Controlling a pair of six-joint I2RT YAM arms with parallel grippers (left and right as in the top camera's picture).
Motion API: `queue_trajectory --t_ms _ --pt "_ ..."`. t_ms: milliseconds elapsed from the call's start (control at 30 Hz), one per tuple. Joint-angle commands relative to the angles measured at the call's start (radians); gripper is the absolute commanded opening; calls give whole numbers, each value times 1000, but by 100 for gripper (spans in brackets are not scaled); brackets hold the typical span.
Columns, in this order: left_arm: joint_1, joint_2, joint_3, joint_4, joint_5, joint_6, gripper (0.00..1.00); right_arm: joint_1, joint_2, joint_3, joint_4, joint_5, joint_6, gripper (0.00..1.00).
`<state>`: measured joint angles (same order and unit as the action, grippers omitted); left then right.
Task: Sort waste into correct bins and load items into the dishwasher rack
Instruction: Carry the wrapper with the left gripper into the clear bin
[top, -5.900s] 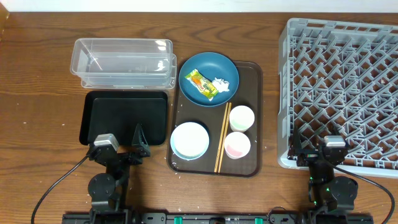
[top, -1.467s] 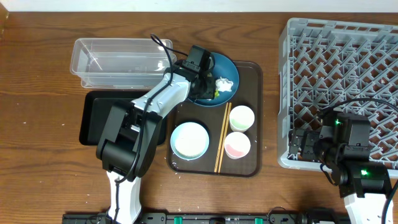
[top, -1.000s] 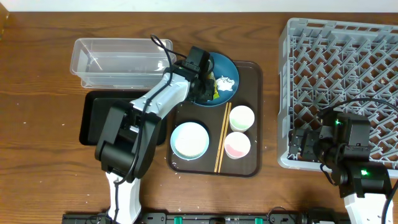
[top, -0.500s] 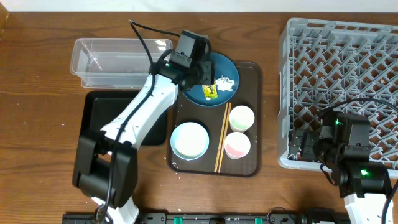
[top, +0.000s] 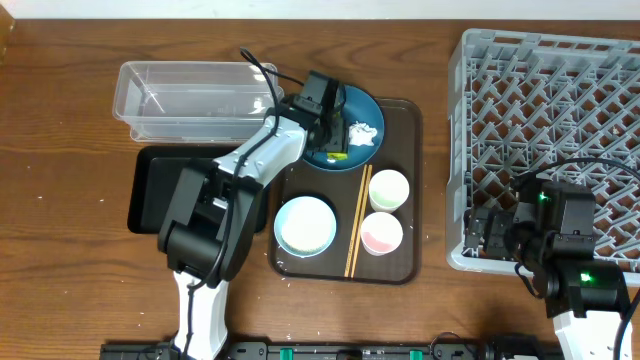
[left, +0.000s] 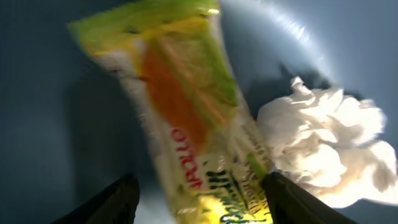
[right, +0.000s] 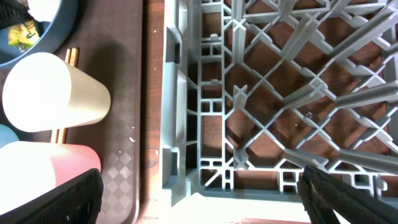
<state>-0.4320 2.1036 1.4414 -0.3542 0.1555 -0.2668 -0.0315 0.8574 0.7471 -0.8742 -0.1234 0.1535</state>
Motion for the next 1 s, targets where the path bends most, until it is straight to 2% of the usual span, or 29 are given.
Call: queue_trajectory --t_ms 0,233,267,300,533,767,967 --pt "-5 2 3 5 19 0 61 12 -2 23 0 -8 14 99" --pt "-31 2 2 -17 19 0 19 12 -2 23 -1 -8 14 99" --pt "-31 2 2 -23 19 0 9 12 -2 23 -1 -9 14 99" --pt "-31 1 2 -29 19 0 6 12 -2 23 -1 -9 15 99" --pt "-7 -50 2 -76 16 0 6 12 -2 23 -1 -9 14 99" --pt "32 -212 2 -101 7 9 6 12 -2 23 0 -8 14 99" --pt "97 -329 2 -101 -141 11 6 12 -2 23 3 -8 14 99"
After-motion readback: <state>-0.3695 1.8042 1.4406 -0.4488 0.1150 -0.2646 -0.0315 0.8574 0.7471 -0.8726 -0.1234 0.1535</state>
